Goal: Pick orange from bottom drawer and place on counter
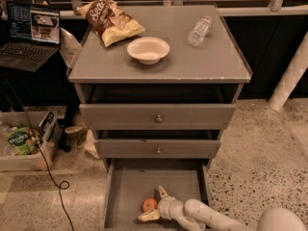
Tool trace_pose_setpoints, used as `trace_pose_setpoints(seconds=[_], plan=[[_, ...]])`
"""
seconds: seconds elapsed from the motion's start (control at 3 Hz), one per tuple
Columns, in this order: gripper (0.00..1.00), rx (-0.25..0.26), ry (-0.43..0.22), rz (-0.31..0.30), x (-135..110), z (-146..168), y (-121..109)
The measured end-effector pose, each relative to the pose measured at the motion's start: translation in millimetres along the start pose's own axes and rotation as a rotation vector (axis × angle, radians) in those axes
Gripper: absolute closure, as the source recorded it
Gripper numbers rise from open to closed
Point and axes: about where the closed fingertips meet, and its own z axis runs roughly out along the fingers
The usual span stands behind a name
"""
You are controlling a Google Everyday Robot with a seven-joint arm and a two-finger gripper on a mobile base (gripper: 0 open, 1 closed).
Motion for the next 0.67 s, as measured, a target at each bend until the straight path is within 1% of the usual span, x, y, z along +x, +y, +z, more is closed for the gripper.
trace_pose_setpoints(seconds=[0.33, 0.67], plan=[[0.00, 0.031, 0.073, -0.027, 12.7, 21.9, 1.4], [0.00, 0.032, 0.074, -0.027, 12.8, 22.2, 1.3]])
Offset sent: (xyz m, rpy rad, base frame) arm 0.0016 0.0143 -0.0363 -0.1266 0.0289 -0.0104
